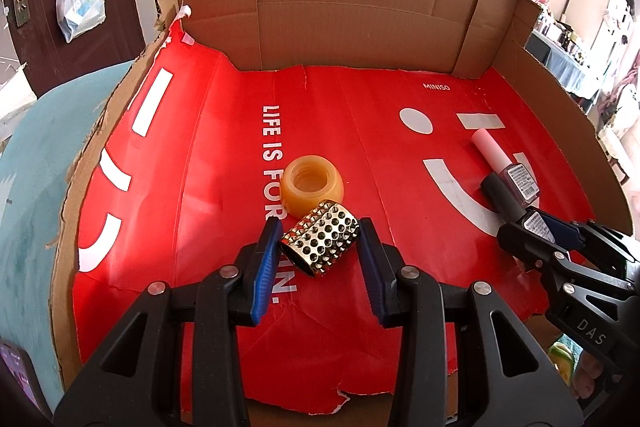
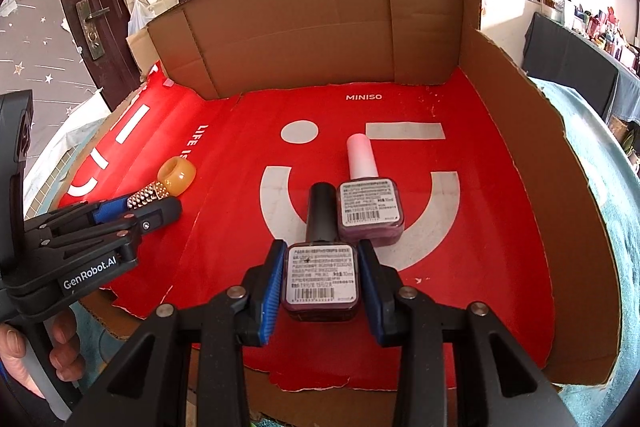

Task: Organize rigid objects
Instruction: 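Lower the dark bottle beside the pink bottle with the right tool while the left tool holds the cylinder, then open the left tool to release the metal cylinder while the right tool releases the dark bottle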

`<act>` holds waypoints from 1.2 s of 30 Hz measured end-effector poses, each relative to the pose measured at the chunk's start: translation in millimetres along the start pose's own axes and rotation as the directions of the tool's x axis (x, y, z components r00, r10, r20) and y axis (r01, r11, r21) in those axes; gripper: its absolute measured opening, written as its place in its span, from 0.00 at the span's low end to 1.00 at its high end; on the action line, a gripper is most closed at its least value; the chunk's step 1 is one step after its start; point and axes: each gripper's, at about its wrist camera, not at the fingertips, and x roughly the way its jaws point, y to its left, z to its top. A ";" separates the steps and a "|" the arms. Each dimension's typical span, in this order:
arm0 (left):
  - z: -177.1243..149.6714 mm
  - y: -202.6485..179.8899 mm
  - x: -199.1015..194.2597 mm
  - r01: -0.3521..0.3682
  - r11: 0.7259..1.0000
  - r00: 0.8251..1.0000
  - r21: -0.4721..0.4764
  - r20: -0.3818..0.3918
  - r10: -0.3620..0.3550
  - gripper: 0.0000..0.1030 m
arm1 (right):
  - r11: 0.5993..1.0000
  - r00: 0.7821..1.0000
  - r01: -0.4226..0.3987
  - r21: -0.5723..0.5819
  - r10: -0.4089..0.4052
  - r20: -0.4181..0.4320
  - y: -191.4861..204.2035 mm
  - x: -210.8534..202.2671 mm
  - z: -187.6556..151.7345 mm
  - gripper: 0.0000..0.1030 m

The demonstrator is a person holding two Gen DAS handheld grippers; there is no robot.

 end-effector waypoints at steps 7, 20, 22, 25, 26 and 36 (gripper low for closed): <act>0.6 0.4 0.1 -0.007 1.000 1.000 0.002 -0.001 0.007 0.35 | 1.000 1.000 -0.002 0.003 0.002 0.000 0.0 -0.1 0.0 0.37; -1.0 -0.4 -12.0 -0.041 0.999 0.998 0.015 0.046 0.040 0.60 | 1.000 1.000 -0.008 0.011 0.008 -0.001 -0.9 -0.8 0.5 0.38; -1.5 -1.5 -14.3 -0.044 0.999 0.998 0.020 0.052 0.043 0.60 | 1.000 1.000 -0.008 0.013 0.008 0.001 -1.3 -1.5 0.7 0.38; -1.8 -0.7 -17.3 -0.040 0.999 0.998 0.015 0.055 0.039 0.61 | 1.000 1.000 -0.008 0.013 0.008 0.010 -0.8 -4.8 0.8 0.39; -2.0 -0.6 -18.4 -0.041 0.999 0.998 0.015 0.058 0.040 0.61 | 1.000 1.000 -0.008 0.011 0.008 0.017 -0.2 -6.9 1.1 0.40; -5.0 -4.9 -39.6 -0.073 0.997 0.992 0.025 0.106 0.070 0.72 | 1.000 0.998 -0.009 0.007 0.009 0.059 2.4 -26.8 0.1 0.53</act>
